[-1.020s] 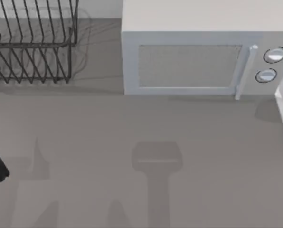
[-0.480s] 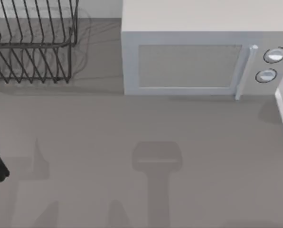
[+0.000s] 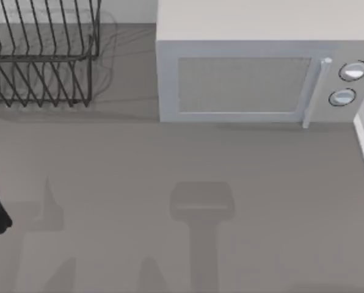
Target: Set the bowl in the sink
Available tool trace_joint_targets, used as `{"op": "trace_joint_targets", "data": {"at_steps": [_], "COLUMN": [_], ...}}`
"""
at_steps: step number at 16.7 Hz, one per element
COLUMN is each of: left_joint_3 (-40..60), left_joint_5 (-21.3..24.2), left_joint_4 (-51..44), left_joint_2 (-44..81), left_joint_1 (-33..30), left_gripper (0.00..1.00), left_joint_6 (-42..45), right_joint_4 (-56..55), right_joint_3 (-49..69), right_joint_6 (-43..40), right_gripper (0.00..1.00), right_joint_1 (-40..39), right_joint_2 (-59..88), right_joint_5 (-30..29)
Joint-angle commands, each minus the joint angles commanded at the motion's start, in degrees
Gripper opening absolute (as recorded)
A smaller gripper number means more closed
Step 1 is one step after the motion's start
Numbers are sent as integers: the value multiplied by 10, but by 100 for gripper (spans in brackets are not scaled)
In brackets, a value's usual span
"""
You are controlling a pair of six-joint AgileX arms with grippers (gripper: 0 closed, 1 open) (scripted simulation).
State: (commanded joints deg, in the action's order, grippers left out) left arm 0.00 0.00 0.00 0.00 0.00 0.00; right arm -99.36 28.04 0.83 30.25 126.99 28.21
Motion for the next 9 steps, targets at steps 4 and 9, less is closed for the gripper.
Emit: {"op": "trace_joint_targets", "data": {"at_steps": [4, 9], "left_joint_3": [0, 0], "left_joint_5": [0, 0], "left_joint_4": [0, 0], "left_joint_2": [0, 0], "left_joint_1": [0, 0], "left_gripper": [100, 100], "left_joint_6": [0, 0], "right_joint_4": [0, 0], "right_joint_3": [0, 0], "right_joint_6": [0, 0], "right_gripper": [100, 100], "right_joint_1": [0, 0], "right_joint_2": [0, 0], "right_joint_5": [0, 0]}}
